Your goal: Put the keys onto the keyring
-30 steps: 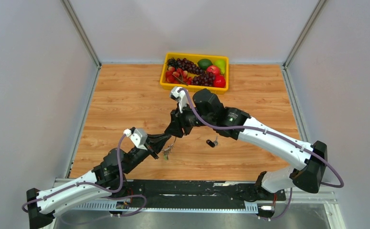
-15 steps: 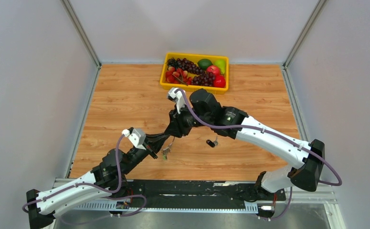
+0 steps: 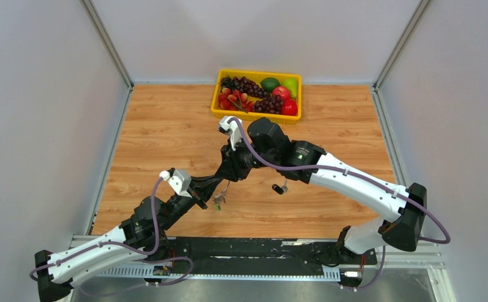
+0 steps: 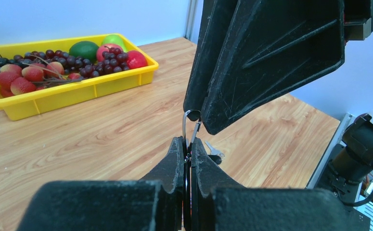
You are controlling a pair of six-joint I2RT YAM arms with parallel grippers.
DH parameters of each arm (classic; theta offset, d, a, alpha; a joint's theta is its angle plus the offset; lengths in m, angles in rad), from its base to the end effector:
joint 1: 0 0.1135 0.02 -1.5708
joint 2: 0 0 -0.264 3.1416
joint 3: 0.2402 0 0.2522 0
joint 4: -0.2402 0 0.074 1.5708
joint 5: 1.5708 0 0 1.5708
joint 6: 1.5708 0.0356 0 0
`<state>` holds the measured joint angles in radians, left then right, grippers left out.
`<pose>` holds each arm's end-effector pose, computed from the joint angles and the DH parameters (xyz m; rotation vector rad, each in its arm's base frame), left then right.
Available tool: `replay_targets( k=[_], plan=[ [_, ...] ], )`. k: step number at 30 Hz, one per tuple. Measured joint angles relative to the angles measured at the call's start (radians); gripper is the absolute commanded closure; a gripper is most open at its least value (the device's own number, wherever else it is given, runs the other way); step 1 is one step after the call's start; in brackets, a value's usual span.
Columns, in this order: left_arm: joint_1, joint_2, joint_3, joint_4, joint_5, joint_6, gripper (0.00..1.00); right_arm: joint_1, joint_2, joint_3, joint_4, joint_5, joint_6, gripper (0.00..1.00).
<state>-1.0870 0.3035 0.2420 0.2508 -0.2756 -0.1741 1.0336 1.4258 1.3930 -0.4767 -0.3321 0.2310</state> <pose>0.0656 -0.1040 0.2576 0.4130 1.3829 -0.8558 0.1551 0.2831 0.3742 -1.0765 1.9738 1.0784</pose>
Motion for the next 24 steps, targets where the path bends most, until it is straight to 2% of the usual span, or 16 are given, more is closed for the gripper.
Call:
replay_targets(
  k=[4,11,15,18,24],
  plan=[
    [0.000,0.000,0.000,0.000,0.000,0.000,1.00,0.001,0.000,0.004,0.000,0.008,-0.001,0.77],
    [0.000,-0.007,0.000,0.000,0.000,0.000,1.00,0.002,0.000,0.005,0.000,0.021,-0.005,0.90],
    [0.000,-0.008,0.000,0.000,0.000,0.000,1.00,0.004,0.002,0.007,0.000,0.028,-0.005,0.92],
    [0.000,-0.010,0.000,-0.002,-0.004,0.000,1.00,0.004,0.006,0.010,0.000,0.032,-0.005,1.00],
    [0.000,-0.014,0.000,-0.015,-0.015,0.000,0.98,0.013,0.015,0.016,-0.002,0.048,-0.013,1.00]
  ],
)
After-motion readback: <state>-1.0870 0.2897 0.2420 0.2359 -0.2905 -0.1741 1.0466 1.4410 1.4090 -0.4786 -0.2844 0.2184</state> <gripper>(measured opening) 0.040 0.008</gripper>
